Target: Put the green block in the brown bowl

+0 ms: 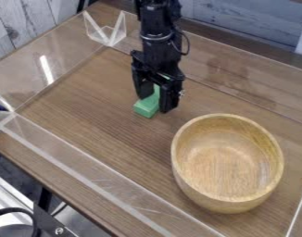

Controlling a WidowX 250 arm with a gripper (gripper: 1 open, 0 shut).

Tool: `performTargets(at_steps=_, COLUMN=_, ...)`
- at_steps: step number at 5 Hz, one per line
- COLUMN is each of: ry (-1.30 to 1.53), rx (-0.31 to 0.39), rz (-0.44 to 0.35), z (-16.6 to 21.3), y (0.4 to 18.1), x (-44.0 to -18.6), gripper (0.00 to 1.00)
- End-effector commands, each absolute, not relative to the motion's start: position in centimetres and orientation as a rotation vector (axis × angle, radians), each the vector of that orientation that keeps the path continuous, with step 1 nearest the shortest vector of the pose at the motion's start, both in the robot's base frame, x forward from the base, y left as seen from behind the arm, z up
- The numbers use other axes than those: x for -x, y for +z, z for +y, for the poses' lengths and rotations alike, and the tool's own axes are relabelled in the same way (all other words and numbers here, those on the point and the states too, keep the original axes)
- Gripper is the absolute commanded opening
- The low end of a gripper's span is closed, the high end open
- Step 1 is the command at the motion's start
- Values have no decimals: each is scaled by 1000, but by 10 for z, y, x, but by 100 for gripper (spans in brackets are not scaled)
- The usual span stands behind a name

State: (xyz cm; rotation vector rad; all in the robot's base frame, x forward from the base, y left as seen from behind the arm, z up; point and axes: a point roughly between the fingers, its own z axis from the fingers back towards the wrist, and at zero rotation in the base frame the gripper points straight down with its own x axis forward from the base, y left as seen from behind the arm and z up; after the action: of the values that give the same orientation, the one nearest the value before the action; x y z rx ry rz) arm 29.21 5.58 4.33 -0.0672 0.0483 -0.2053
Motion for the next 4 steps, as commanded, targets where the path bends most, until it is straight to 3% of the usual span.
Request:
performTargets(at_steps=1, ry=-196, rx=48, rz=-45, z=62, y=74, x=-303, gripper=100)
performTargets(at_steps=4, ry=-190, rx=48, rz=-42, z=63, y=69, x=-309, gripper=100)
